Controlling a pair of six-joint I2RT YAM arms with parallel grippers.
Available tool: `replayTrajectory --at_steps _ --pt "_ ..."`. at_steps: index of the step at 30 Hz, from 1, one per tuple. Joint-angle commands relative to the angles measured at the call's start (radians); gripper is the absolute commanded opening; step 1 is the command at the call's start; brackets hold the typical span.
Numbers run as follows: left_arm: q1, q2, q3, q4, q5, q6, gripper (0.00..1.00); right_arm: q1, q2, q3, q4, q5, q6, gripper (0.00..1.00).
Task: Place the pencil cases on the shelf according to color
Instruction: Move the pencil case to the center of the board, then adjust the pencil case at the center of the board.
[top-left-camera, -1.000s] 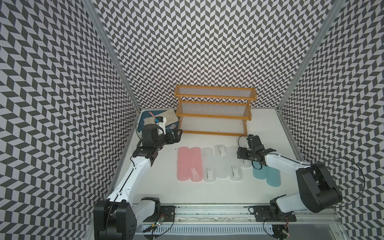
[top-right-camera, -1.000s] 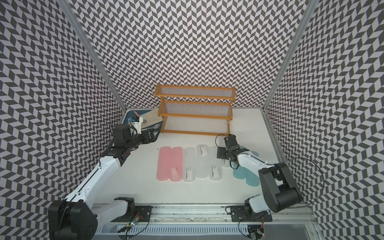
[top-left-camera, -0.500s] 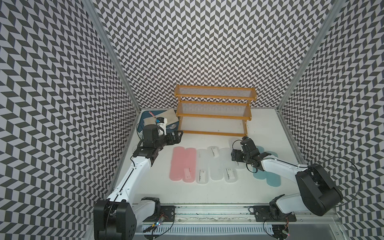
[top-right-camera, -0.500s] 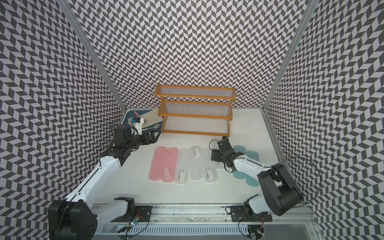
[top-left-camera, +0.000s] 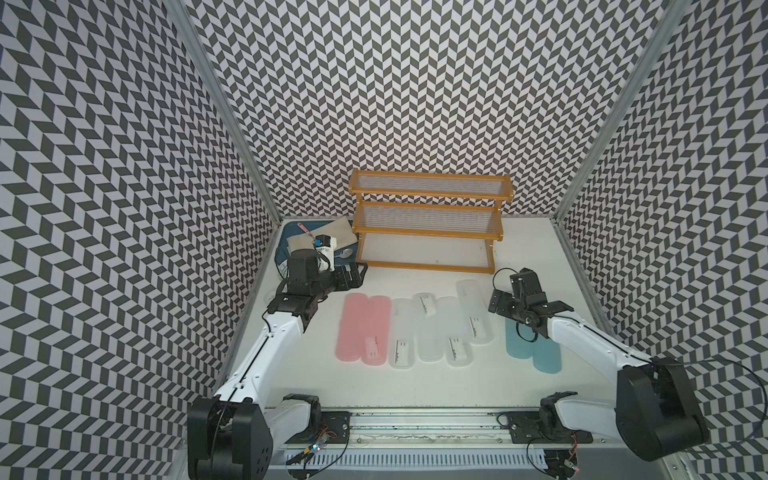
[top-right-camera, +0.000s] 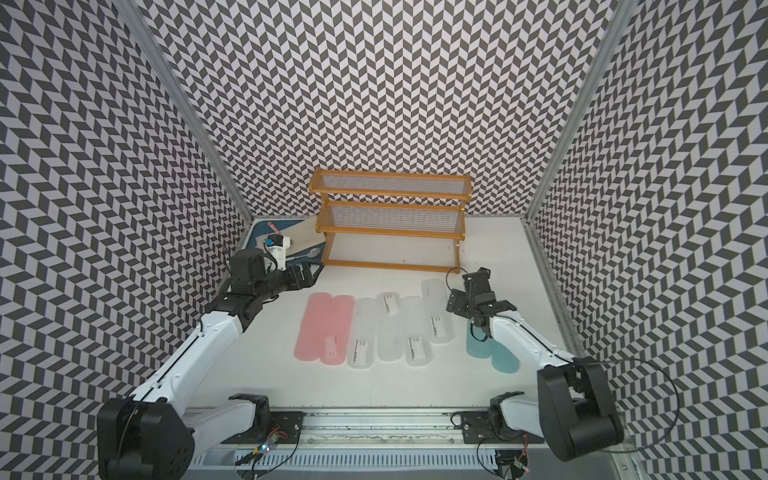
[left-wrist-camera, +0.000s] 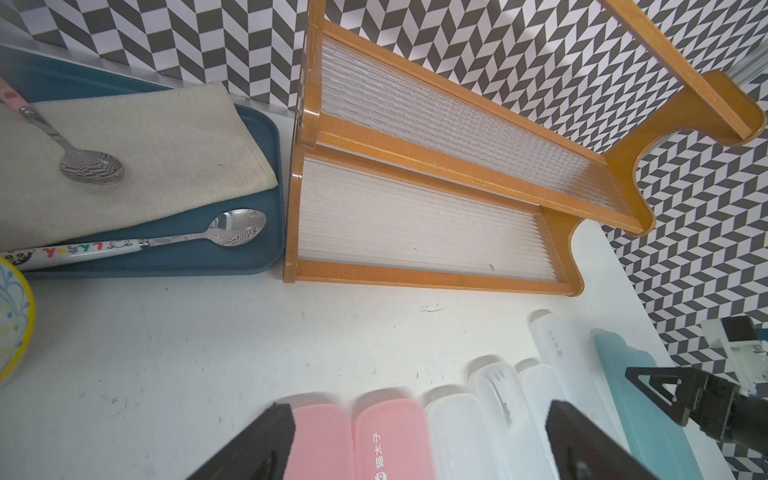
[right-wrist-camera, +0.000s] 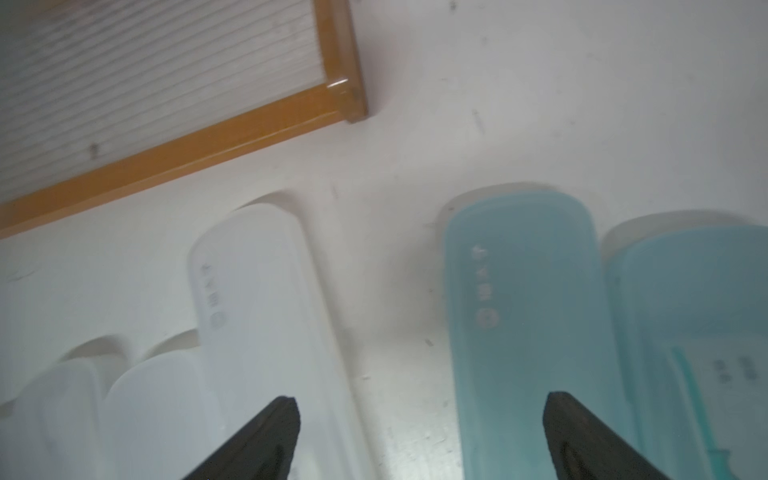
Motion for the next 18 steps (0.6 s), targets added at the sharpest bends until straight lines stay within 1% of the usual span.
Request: replayTrajectory --at_steps 1,4,9,12,18 --pt "-0.011 0.012 0.013 -0.001 0.029 0.001 1.00 -0.032 0.058 0.020 -0.021 -0.062 -0.043 0.96" --pt "-0.015 0.016 0.011 0.002 0.035 -0.001 1.00 -0.043 0.103 0.014 -0.013 -0.051 -0.028 0.96" --pt "-0.030 0.024 0.008 0.007 0.044 -0.004 1.00 -0.048 0.129 -0.003 0.012 -0.048 -0.009 0.96" --pt "-0.033 0.034 0.010 0.009 0.054 -0.006 1.00 -0.043 0.151 0.004 0.031 -0.104 -0.012 0.94" --pt "-0.033 0.041 0.014 0.008 0.062 -0.006 1.00 0.035 0.172 0.024 0.056 -0.131 0.021 0.92"
